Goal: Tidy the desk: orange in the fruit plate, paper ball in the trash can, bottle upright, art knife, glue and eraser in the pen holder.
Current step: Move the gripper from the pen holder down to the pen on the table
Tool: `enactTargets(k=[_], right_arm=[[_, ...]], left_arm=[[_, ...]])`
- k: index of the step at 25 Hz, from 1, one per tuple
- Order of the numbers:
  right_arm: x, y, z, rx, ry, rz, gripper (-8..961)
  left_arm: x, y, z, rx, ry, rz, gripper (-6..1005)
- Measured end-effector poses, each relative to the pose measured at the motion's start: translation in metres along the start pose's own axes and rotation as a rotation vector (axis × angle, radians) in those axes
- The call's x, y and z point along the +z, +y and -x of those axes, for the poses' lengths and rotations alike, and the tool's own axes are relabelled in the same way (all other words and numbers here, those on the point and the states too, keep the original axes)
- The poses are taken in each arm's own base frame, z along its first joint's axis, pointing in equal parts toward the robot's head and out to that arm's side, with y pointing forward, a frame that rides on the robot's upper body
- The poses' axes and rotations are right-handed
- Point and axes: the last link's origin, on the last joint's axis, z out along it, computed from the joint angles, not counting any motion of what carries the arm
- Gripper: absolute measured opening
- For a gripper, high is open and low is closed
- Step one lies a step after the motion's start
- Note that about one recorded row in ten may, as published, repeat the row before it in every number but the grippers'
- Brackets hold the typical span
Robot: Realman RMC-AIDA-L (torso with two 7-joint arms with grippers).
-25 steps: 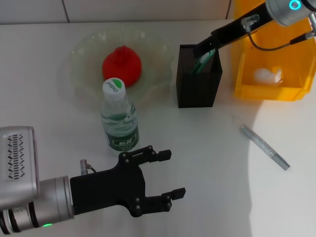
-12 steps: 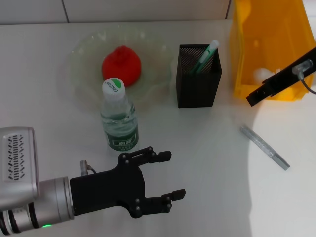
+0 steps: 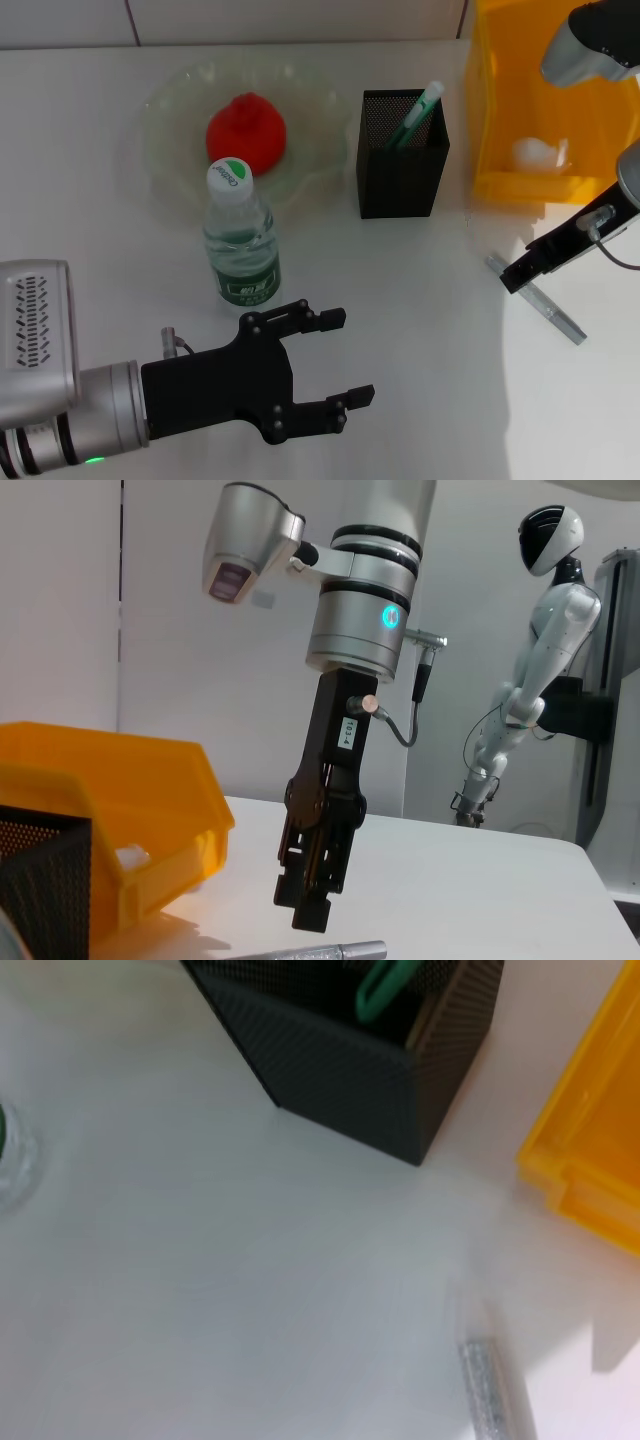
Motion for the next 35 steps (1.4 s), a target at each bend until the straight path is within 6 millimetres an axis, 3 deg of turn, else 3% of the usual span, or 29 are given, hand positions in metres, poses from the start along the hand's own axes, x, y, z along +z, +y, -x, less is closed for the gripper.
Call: enactTargets(k=[9,35], right_arm=[[0.014,-0.003,0.001,-0.003,0.016,-0.014,593],[0.033,-0.011,0.002,-0.008,0.023,-0.046,393]], left_arm=[[-0.001,0.001,0.001,-0.003,-0.001,-0.003,788],[-0.001,0.002,0.002,-0.005,-0.004,0.001,788]])
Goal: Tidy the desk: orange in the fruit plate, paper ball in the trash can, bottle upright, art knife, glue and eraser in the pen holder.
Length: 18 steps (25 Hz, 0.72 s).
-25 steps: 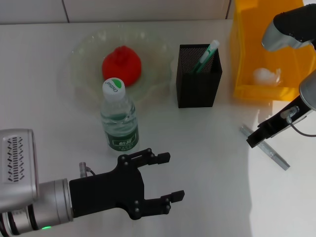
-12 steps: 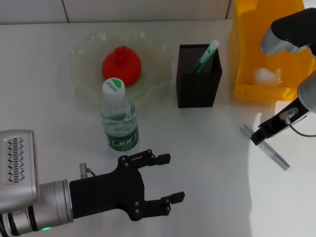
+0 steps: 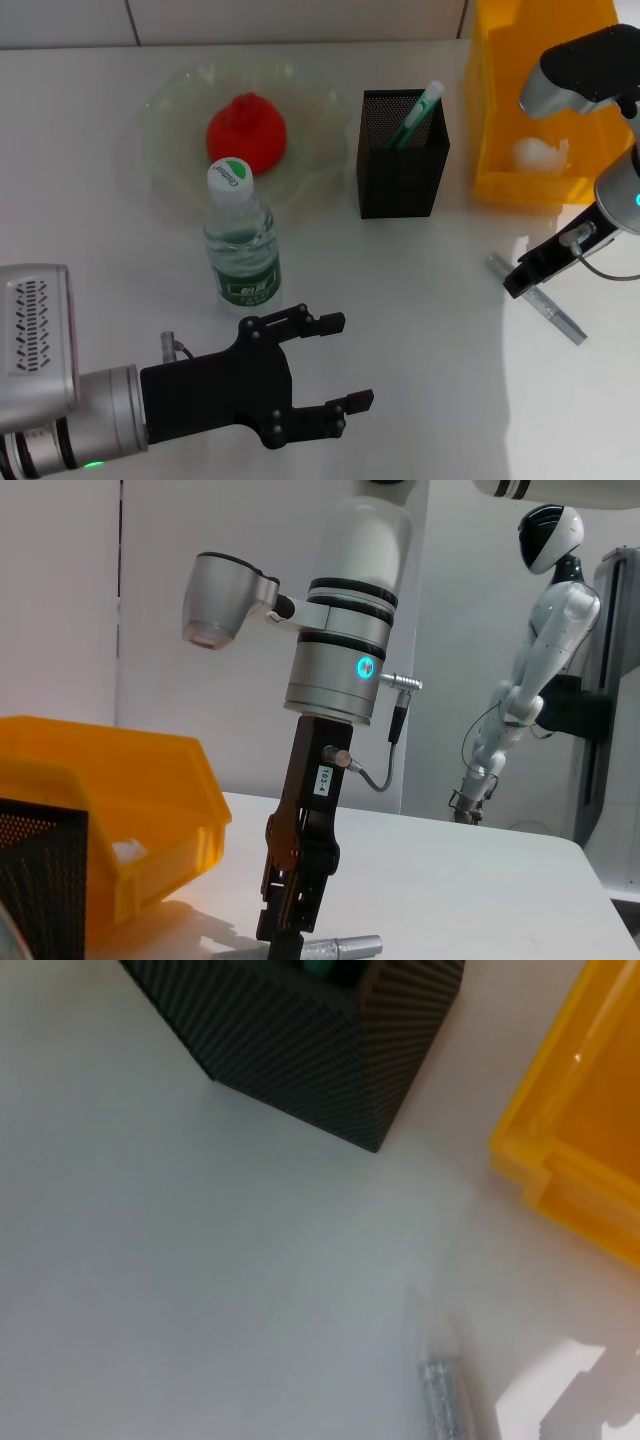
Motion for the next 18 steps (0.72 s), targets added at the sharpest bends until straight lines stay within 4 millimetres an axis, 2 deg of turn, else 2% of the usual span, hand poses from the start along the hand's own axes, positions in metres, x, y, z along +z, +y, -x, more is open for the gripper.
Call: enactTargets(k=[9,15,18], right_arm=[[0.0018,-0.0004,-0.0007,0.001,0.007,0.001,304],[0.0051,-0.0007,-0.0012,0.003,0.016,0.004,307],[0.0054,-0.0006,-0.0009,-0.004,0.015,0.005,274]], left_arm=[[-0.0003,-0.0001,0.0009,-0.002,-0.003,-0.004,788],[0.0,-0.0001,0.0006,-0.002,-0.003,-0.003,788],[0.0004,0.0002,0.0017,-0.006,-0.004,-0.003,788]])
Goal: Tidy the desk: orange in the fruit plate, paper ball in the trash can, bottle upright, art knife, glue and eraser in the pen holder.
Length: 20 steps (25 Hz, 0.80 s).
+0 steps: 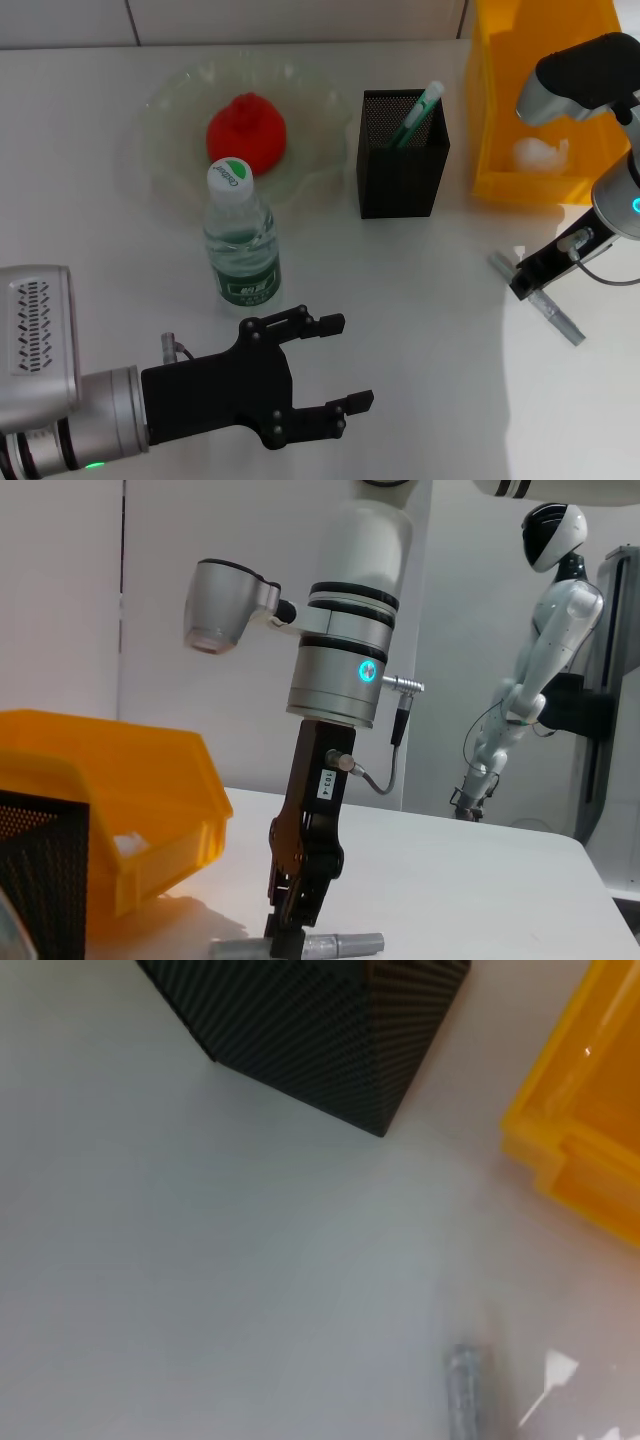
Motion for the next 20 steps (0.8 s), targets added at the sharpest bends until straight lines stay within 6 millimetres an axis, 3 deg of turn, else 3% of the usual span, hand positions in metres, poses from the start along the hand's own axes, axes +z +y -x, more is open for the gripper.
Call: enactTargets(k=[11,14,16,17,20], right_arm=[[-0.006,0.003,0.003,-0.019,-0.021,0.014,152],[-0.029,0.011,0.008,-0.041,-0.087,0.067,140],[-0.073,0.009,0.015,-0.051,-0.256,0.098,138],[-0.073,0.009,0.015,-0.051,-0.256,0.098,138],[-0.122,0.001,0.027,-0.068,-0.618,0.144,136]], left_arm=[[0.0,0.001,0.0,-0.003,0.002,-0.002,788],[0.0,0.001,0.0,-0.003,0.003,-0.002,788],[-0.001,0.0,0.001,-0.003,0.002,-0.003,788],[-0.001,0.0,0.001,-0.003,0.002,-0.003,788],[0.0,0.0,0.001,-0.001,-0.002,-0.004,788]])
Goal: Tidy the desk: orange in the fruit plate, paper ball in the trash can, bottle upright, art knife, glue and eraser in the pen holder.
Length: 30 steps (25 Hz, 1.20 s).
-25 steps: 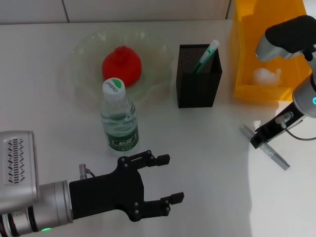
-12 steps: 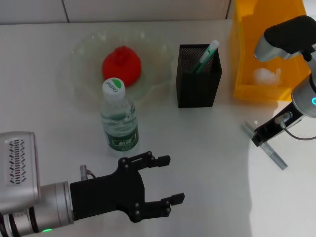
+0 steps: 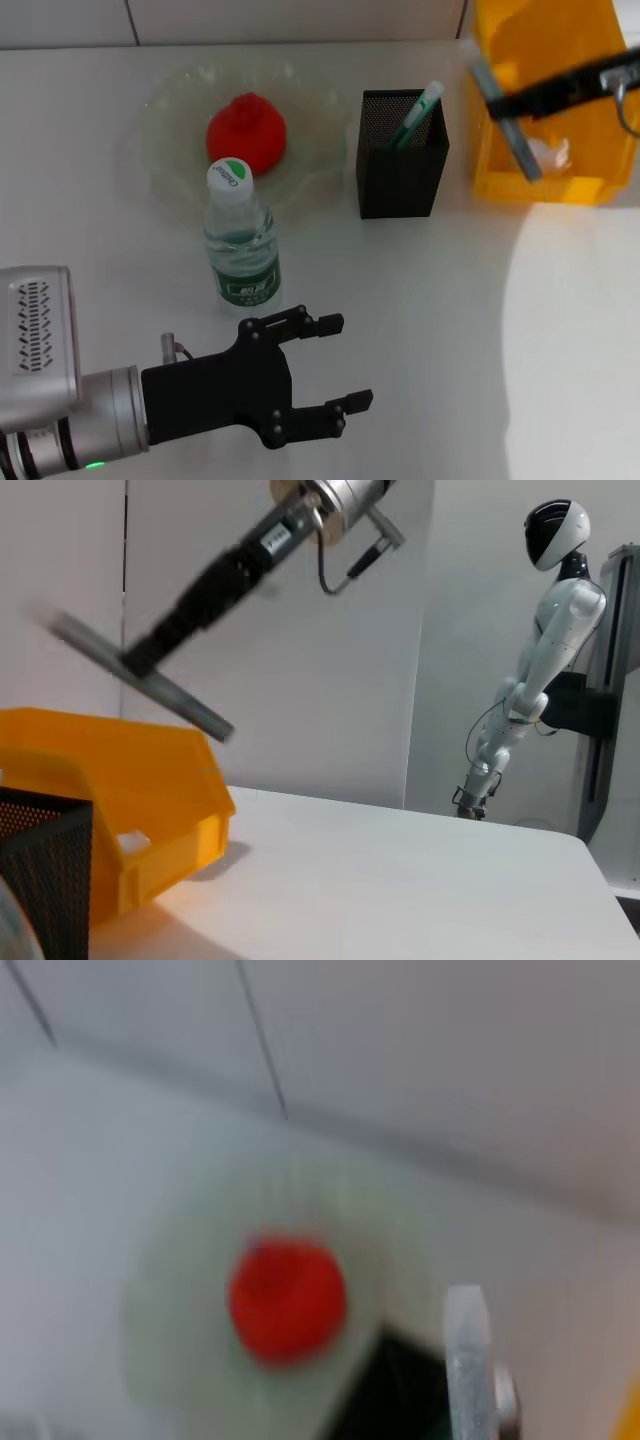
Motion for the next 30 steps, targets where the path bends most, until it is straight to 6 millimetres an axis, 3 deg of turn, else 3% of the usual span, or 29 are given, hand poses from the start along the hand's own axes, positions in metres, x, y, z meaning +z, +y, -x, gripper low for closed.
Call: enactTargets(k=[1,2,3,5,6,10,14,20,30], right_arm=[[0.0,0.0,0.0,0.0,0.0,0.0,136],[-0.002,-0.002,0.009,0.01,-0.181,0.051,135],[-0.002,-0.002,0.009,0.01,-0.181,0.051,135],[0.012,-0.006,0.009,0.014,-0.31,0.115,135],[0.012,-0.006,0.009,0.014,-0.31,0.115,134],[0.043,-0.016,0.003,-0.004,-0.35,0.127,133],[0.052,-0.022,-0.004,-0.019,-0.387,0.121,132],[0.067,-0.033,-0.034,-0.004,-0.561,0.18,139],[0.087,-0.036,-0.058,-0.041,-0.549,0.141,164]], left_arm=[[0.0,-0.001,0.0,0.001,0.0,0.001,788],[0.001,-0.001,-0.001,0.003,-0.001,0.001,788],[0.001,-0.001,-0.001,0.004,-0.001,0.001,788],[0.002,-0.002,-0.002,0.007,-0.001,0.003,788],[0.002,-0.002,-0.002,0.007,-0.001,0.003,788],[0.003,-0.003,-0.003,0.009,0.001,0.005,788],[0.004,-0.004,-0.003,0.011,0.003,0.004,788],[0.005,-0.005,-0.004,0.011,0.004,0.002,788],[0.005,-0.005,-0.004,0.013,0.005,0.003,788]])
